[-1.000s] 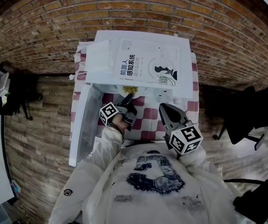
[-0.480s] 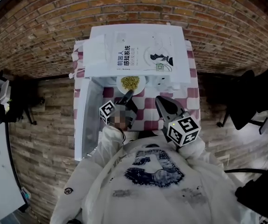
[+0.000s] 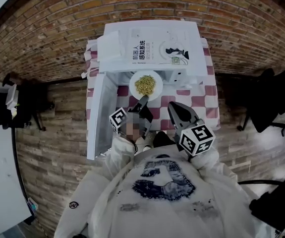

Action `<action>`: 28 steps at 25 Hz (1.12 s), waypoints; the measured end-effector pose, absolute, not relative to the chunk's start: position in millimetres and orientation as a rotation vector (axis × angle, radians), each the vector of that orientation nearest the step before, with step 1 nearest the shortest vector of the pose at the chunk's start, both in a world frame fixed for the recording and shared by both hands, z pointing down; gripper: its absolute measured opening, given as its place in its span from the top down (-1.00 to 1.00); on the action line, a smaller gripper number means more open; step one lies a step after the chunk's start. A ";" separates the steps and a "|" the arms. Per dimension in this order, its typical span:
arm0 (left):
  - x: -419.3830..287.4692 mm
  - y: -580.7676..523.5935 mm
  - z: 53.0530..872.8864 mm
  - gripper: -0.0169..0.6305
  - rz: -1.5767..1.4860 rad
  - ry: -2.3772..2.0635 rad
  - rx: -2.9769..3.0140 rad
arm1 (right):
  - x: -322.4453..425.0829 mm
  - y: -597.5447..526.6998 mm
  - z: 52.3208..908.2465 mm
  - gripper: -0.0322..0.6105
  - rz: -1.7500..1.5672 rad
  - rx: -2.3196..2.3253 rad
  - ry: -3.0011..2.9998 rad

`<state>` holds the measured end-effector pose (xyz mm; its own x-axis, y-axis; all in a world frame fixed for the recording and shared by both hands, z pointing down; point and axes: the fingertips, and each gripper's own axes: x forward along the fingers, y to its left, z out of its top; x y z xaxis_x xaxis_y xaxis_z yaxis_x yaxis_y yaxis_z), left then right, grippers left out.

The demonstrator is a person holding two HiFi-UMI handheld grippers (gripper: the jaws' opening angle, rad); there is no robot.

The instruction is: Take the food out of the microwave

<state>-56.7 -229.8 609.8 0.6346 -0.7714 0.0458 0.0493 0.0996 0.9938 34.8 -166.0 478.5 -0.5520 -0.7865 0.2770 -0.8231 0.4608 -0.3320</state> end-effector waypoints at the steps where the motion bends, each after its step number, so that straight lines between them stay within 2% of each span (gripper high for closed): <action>1: -58.7 -223.6 607.5 0.88 -0.675 -0.679 1.354 | 32.3 -160.1 477.8 0.86 0.666 1.448 -2.614; 28: -79.1 -46.5 501.5 0.87 -0.696 -0.564 1.397 | 0.2 -4.5 456.5 0.86 0.596 1.616 -2.608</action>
